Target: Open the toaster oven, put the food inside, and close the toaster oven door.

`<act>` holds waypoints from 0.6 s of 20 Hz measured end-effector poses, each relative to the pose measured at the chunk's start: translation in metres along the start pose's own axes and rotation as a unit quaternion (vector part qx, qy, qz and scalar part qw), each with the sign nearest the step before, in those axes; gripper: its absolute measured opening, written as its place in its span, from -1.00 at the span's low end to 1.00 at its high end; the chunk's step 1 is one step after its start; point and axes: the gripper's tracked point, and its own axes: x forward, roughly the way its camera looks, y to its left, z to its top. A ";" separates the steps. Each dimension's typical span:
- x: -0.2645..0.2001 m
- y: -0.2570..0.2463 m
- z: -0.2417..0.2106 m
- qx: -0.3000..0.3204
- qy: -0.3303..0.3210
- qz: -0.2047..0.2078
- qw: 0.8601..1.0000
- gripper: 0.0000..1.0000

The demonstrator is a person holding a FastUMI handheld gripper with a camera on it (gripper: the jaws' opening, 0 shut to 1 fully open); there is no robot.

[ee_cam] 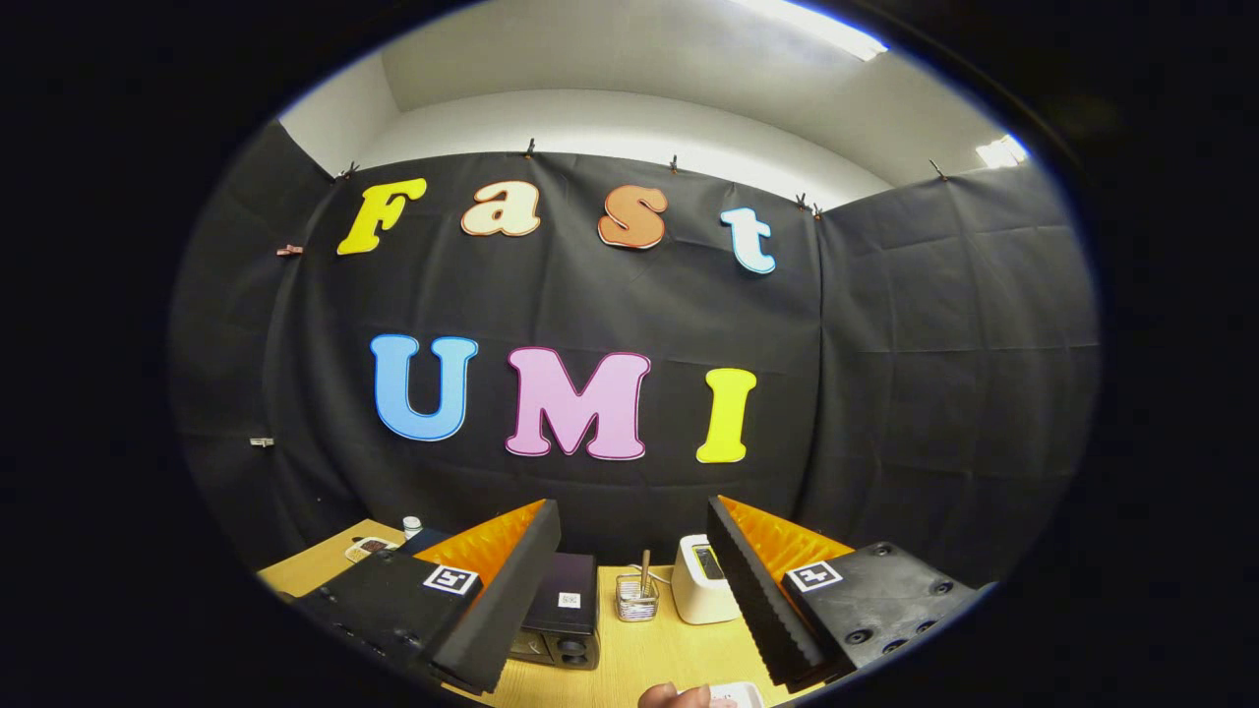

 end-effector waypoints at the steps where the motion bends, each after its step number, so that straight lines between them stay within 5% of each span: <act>1: -0.001 0.000 -0.001 0.000 0.002 0.001 1.000 0.95; 12: -0.004 0.039 -0.041 0.046 0.063 0.040 0.996 0.95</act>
